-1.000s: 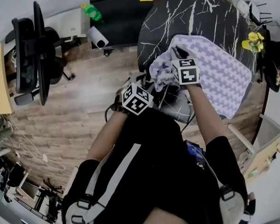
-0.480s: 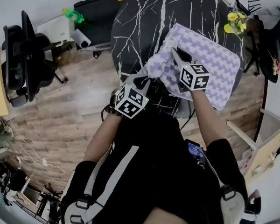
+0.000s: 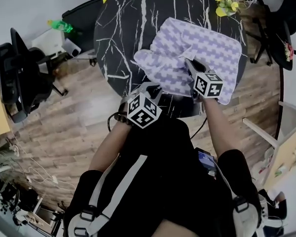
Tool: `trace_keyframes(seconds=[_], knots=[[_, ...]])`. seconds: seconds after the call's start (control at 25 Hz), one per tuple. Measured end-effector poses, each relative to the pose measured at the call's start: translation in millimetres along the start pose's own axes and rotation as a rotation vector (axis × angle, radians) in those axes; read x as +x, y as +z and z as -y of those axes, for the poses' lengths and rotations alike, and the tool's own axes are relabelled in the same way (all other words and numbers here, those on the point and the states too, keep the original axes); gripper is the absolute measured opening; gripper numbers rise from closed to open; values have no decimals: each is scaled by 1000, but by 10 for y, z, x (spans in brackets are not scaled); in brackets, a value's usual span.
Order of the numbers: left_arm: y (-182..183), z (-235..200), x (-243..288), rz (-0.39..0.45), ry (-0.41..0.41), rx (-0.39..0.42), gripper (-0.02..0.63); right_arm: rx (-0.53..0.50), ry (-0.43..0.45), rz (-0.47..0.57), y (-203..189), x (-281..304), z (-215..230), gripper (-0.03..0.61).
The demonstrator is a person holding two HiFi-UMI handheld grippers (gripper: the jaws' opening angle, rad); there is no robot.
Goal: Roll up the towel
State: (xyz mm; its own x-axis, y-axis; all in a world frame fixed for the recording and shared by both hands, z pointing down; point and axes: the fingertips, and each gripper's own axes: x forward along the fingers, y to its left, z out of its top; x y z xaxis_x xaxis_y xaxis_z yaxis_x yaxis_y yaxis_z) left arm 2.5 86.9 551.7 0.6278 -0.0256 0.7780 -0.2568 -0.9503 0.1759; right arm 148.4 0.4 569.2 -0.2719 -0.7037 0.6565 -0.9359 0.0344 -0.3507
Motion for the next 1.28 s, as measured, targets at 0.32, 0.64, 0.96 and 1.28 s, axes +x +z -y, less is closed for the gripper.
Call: trace_keyframes(seconds=[0.32, 0.64, 0.96, 1.28], knots=[[-23, -144, 18, -39, 65, -9, 72, -37, -48, -28, -337, -265, 254, 80], [-53, -387, -139, -37, 145, -45, 72, -258, -7, 32, 45, -298, -29, 95], [-37, -523, -260, -25, 166, -66, 72, -510, 67, -112, 172, -20, -425, 146], [-87, -773, -405, -29, 189, -74, 85, -864, 207, -315, -21, 185, -619, 161]])
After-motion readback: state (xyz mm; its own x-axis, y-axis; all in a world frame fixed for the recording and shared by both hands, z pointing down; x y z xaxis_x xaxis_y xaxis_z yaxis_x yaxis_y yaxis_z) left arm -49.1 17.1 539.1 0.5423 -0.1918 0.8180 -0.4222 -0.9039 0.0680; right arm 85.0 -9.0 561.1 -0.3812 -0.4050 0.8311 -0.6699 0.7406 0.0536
